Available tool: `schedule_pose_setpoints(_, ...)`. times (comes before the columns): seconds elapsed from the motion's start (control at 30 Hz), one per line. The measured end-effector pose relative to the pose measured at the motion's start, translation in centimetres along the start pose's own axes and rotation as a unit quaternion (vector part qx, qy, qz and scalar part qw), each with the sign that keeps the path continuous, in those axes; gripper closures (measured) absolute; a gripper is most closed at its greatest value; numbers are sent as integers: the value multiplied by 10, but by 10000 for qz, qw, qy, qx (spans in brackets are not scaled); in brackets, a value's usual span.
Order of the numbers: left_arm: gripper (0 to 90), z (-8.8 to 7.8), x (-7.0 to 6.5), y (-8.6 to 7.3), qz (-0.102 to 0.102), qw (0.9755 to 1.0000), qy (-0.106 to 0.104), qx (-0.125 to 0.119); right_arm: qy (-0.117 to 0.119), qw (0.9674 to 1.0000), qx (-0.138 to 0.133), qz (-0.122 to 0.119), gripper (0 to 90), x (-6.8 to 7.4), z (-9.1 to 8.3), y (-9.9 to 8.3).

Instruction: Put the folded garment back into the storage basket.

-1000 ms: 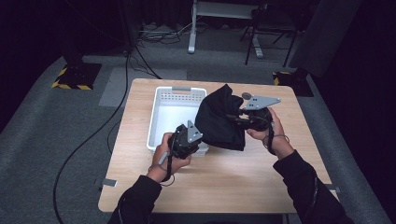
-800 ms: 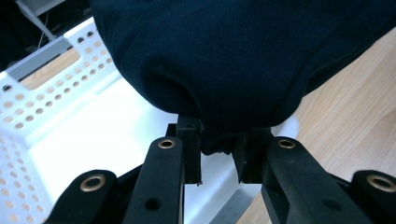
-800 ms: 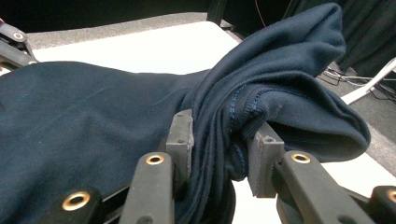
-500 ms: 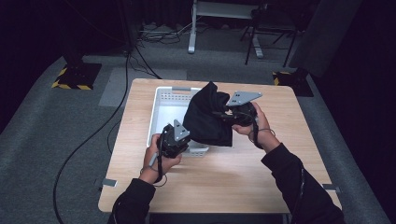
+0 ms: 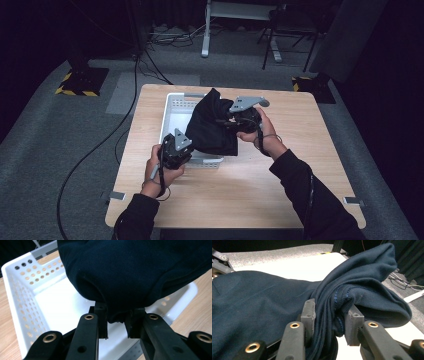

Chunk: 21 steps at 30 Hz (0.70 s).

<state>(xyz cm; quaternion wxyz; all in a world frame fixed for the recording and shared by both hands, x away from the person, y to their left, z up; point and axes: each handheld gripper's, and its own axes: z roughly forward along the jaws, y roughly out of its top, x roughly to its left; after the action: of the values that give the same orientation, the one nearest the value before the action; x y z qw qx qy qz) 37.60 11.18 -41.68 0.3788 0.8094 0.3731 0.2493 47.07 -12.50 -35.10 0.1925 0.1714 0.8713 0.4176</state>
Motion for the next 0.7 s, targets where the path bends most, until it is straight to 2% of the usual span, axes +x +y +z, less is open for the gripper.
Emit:
schedule_pose_setpoints(0.2, 748, -2, 8, -5, -82, 9999, 86, 40, 15, 10000, 62, 5, 672, 5, 12, 6)
schedule_pose_setpoints(0.3, 747, -3, 10, -7, -35, 9998, 175, 84, 57, 10000, 74, 27, 672, 5, 19, 8)
schedule_pose_setpoints(0.47, 747, -5, 15, -9, -83, 9997, 212, 80, 85, 9998, 160, -83, 671, 10, 29, 12)
schedule_pose_setpoints(0.7, 747, -7, 19, -13, -96, 9994, 304, 109, 139, 9998, 165, -25, 671, 13, 39, 15)
